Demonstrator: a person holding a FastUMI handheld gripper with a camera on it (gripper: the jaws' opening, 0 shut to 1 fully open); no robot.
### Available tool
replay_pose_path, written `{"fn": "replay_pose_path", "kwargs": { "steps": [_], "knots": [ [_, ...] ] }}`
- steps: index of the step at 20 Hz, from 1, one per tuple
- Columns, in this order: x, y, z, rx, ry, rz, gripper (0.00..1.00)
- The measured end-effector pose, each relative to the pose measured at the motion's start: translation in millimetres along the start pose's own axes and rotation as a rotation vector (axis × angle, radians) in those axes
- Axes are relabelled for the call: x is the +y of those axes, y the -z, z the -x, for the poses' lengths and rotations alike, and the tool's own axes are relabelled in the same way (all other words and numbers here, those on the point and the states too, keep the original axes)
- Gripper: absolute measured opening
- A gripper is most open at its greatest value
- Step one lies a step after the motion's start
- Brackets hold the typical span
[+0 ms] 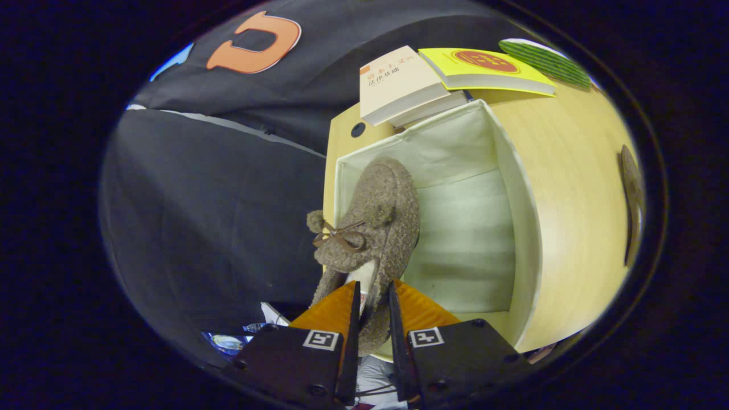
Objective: Open the storage box then place both shoes into the box .Put the left shoe in first, then the right shoe, with the right side of both shoes facing outward in a uniform manner.
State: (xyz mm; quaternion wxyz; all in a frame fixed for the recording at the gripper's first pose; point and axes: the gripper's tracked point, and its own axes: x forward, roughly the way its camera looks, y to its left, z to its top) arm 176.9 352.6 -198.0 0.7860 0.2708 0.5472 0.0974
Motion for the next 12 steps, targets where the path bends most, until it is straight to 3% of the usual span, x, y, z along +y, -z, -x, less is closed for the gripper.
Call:
{"fn": "replay_pose_path", "kwargs": {
  "steps": [1, 5, 7, 12],
  "knots": [
    [1.3, -1.4, 2.1, -0.011, -0.003, 0.014, 0.38],
    [10.6, 0.6, 18.2, -0.028, -0.037, 0.073, 0.79],
    [12.1, 2.4, 31.0, -0.048, -0.033, 0.12, 0.91],
    [9.1, 15.5, 71.4, -0.079, -0.025, 0.203, 0.91]
  ]
}}
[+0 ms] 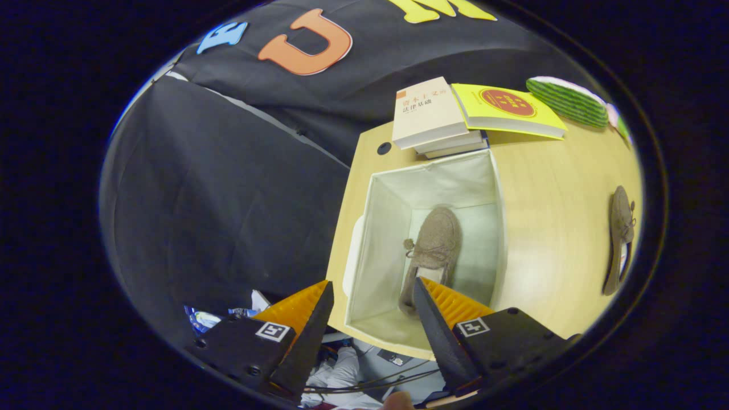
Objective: Open the storage box then place both shoes into the box .Put the left shoe in first, then the right shoe, with the right side of both shoes facing outward in a uniform manner.
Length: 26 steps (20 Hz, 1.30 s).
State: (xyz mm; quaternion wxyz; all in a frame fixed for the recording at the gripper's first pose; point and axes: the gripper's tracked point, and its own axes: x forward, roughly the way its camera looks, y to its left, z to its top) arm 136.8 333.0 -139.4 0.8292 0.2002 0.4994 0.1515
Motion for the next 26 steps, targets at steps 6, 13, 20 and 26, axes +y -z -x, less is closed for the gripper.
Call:
{"fn": "replay_pose_path", "kwargs": {
  "steps": [6, 13, 20, 26],
  "knots": [
    [-53.4, -5.6, 76.0, -0.096, 0.127, 0.135, 0.93],
    [-172.8, -21.3, 154.6, -0.169, 0.295, 0.091, 0.93],
    [-293.0, -18.0, 194.2, -0.156, 0.451, 0.068, 0.94],
    [-366.6, 0.6, 190.9, -0.055, 0.534, 0.089, 0.94]
  ]
}}
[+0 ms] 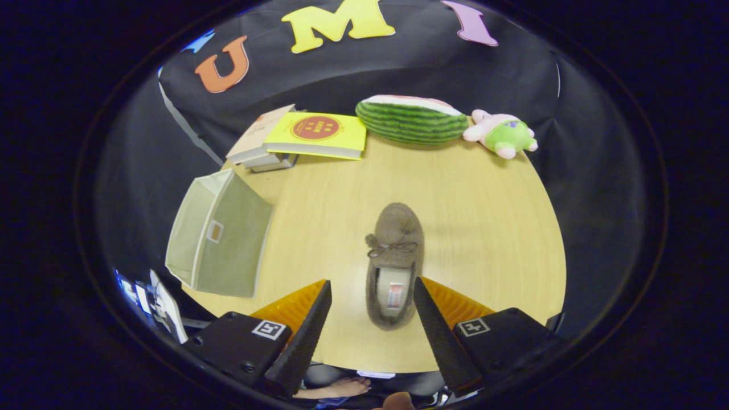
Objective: Open the storage box then place both shoes into the box .Put the left shoe in first, then the right shoe, with the right side of both shoes facing outward in a uniform manner.
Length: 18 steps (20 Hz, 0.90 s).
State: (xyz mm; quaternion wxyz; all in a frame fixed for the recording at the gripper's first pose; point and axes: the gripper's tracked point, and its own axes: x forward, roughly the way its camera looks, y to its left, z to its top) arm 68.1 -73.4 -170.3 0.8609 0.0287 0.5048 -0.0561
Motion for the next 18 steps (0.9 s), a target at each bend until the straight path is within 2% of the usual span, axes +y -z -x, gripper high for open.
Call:
{"fn": "replay_pose_path", "kwargs": {
  "steps": [4, 8, 10, 18],
  "knots": [
    [-26.6, 13.7, -31.6, 0.053, 0.051, 0.047, 0.94],
    [-40.0, 20.9, -61.4, 0.1, 0.053, 0.024, 0.92],
    [-45.4, 26.3, -73.3, 0.134, 0.045, 0.0, 0.87],
    [-52.6, 34.5, -100.2, 0.196, -0.01, -0.098, 0.46]
  ]
}}
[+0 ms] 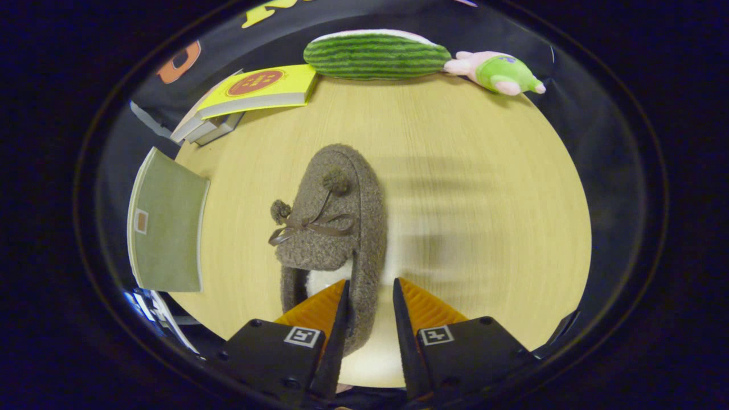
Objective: Open the storage box then place both shoes into the box .Put the left shoe in first, then the right shoe, with the right side of both shoes facing outward in a uniform manner.
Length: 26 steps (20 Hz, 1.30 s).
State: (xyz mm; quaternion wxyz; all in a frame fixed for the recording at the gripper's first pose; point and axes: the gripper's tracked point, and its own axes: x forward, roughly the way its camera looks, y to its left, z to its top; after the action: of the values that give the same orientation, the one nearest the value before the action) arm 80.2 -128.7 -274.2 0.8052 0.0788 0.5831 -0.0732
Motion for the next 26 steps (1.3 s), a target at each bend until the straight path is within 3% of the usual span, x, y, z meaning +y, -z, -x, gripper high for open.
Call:
{"fn": "replay_pose_path", "kwargs": {
  "steps": [3, 7, 15, 23, 26],
  "knots": [
    [2.7, -0.2, -2.4, -0.007, -0.007, -0.015, 0.25],
    [1.2, -1.1, -0.9, -0.025, -0.011, -0.068, 0.07],
    [41.8, 13.7, 27.0, -0.022, -0.209, -0.318, 0.06],
    [156.0, -20.6, 139.0, -0.197, -0.363, -0.287, 0.06],
    [205.7, -28.9, 172.4, -0.236, -0.382, -0.255, 0.06]
  ]
}}
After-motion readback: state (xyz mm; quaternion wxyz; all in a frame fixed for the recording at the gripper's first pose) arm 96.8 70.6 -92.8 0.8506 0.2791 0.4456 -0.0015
